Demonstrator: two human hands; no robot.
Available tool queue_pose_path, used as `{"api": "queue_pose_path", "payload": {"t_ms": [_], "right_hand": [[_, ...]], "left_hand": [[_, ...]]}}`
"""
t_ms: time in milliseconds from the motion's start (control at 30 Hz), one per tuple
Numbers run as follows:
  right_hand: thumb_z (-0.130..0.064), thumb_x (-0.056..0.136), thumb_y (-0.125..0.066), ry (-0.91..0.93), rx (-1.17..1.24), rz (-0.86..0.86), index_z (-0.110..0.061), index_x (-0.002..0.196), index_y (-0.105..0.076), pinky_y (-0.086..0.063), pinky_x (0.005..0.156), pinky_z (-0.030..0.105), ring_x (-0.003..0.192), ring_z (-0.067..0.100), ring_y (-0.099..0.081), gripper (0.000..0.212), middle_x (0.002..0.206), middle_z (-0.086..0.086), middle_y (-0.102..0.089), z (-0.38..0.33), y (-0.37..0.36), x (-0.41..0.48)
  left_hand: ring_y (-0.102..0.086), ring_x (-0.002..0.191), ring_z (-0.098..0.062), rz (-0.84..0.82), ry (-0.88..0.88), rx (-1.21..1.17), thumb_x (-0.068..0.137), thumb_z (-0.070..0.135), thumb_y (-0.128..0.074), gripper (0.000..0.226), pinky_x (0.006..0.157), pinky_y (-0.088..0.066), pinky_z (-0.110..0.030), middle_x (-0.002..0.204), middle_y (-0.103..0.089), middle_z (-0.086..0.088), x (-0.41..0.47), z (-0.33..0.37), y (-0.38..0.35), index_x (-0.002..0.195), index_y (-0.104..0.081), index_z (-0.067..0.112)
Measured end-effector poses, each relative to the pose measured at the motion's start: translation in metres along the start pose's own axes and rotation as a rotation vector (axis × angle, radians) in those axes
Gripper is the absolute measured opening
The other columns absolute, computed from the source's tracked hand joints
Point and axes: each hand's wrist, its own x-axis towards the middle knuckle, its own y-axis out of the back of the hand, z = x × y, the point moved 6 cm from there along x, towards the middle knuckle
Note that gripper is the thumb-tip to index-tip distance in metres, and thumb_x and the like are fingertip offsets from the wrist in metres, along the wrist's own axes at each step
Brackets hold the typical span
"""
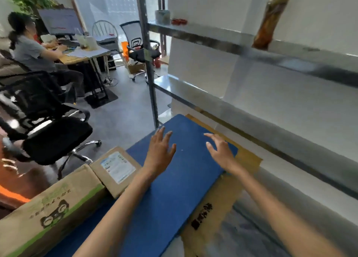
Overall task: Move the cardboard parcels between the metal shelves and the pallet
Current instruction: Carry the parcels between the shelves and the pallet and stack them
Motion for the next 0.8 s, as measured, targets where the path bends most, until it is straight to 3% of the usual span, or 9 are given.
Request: {"api": "queue_pose_path", "payload": {"t_ms": [300,500,600,800], "right_hand": [[-0.011,0.096,-0.049,-0.468,-0.164,0.392,-0.009,0.126,-0.056,-0.033,0.103,0.028,0.123,0.023,-0.047,0.031,0.129,0.008,-0.056,0.118,0.156,-0.233],[0.001,0.09,-0.053,-0.738,-0.139,0.733,0.0,0.117,-0.061,-0.038,0.095,0.025,0.113,0.03,-0.057,0.028,0.118,0.017,-0.063,0.146,0.245,-0.43],[-0.002,0.092,-0.052,-0.806,-0.118,0.912,-0.004,0.116,-0.063,-0.046,0.094,0.036,0.106,0.029,-0.062,0.027,0.112,0.016,-0.066,0.145,0.281,-0.527],[0.0,0.092,-0.051,-0.91,-0.145,1.127,-0.01,0.112,-0.064,-0.04,0.086,0.012,0.107,0.016,-0.059,0.026,0.11,0.004,-0.066,0.136,0.342,-0.723]], "left_hand": [[0.0,0.149,-0.027,-0.408,-0.464,-0.089,0.099,0.028,-0.045,0.057,0.121,-0.004,-0.042,0.161,-0.008,-0.007,-0.049,0.211,-0.132,0.15,-0.024,0.014],[-0.003,0.149,-0.025,-0.551,-0.874,-0.14,0.098,0.036,-0.048,0.055,0.121,-0.006,-0.042,0.161,-0.012,-0.004,-0.126,0.38,-0.172,0.146,-0.031,0.016],[-0.011,0.148,-0.026,-0.534,-1.057,-0.135,0.097,0.039,-0.049,0.054,0.12,-0.01,-0.043,0.159,-0.019,-0.006,-0.172,0.461,-0.185,0.144,-0.037,0.014],[-0.013,0.148,-0.022,-0.553,-1.335,-0.158,0.097,0.041,-0.046,0.053,0.121,-0.008,-0.043,0.158,-0.023,-0.005,-0.306,0.618,-0.208,0.143,-0.038,0.016]]}}
